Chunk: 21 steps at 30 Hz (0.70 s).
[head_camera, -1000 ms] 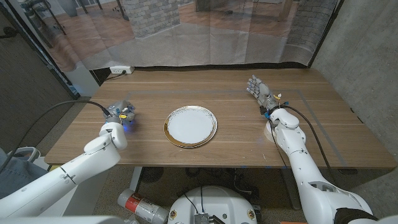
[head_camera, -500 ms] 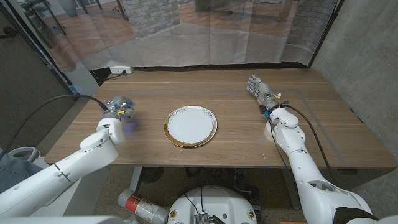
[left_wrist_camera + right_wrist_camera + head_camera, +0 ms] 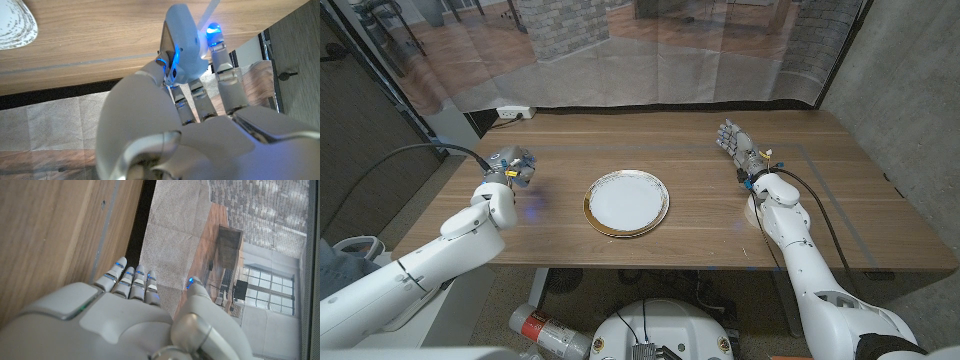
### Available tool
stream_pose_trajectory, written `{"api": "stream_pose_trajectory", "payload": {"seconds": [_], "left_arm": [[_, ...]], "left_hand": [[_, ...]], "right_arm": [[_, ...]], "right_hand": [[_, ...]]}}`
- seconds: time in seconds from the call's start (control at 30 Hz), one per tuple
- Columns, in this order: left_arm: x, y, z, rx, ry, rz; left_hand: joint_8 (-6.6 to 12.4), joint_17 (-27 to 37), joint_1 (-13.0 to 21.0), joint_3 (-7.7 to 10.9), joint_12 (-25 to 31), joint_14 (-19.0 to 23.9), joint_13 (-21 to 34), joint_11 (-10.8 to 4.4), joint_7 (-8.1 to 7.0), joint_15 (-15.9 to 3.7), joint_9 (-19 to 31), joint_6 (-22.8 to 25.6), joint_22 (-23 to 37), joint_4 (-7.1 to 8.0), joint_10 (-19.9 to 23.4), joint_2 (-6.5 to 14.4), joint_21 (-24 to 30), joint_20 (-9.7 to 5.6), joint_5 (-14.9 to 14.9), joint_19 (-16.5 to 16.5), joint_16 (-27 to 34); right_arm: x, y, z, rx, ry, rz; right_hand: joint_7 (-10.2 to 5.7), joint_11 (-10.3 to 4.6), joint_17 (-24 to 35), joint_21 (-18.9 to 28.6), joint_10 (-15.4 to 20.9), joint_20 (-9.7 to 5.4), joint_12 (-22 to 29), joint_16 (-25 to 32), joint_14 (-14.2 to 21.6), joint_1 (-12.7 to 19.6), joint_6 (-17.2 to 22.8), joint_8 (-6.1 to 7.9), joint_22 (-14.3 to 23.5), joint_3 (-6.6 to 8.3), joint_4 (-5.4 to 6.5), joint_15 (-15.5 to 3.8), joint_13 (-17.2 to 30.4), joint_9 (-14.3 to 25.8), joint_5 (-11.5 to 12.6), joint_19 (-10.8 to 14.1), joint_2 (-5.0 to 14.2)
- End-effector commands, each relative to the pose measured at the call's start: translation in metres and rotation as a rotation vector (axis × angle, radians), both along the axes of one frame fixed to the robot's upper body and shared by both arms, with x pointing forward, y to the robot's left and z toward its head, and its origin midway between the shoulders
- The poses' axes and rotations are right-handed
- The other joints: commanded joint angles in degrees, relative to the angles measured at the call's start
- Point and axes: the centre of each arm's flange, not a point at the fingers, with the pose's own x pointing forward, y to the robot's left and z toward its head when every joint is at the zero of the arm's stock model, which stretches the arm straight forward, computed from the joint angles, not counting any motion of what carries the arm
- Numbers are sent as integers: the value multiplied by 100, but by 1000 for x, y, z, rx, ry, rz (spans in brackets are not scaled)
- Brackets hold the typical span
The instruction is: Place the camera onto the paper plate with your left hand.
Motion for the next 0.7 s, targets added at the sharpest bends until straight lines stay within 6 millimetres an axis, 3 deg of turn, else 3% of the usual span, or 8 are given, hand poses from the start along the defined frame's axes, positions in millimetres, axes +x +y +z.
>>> {"api": "stream_pose_trajectory", "payload": {"seconds": [0.03,0.7], "left_arm": [[-1,-3,13,19,-4,-20],[0,-19,30,60,-23,-68]], "left_hand": [[16,16,142,65,15,109,18,55,3,-230,29,74,15,69,130,120,22,-103,55,-67,-16],[12,43,121,49,-4,152,74,9,-37,-245,30,124,18,89,171,95,58,-128,63,-93,-48]], "right_arm": [[-3,-1,-3,9,-1,-7],[-6,-8,-5,31,-9,-13]], "right_hand": [[-24,-11,28,-10,42,-69,9,11,60,-26,40,30,20,14,-12,-4,30,32,8,62,24],[-20,-2,29,-38,44,-66,8,8,64,-30,46,32,21,16,-15,-9,30,32,7,74,28]]}}
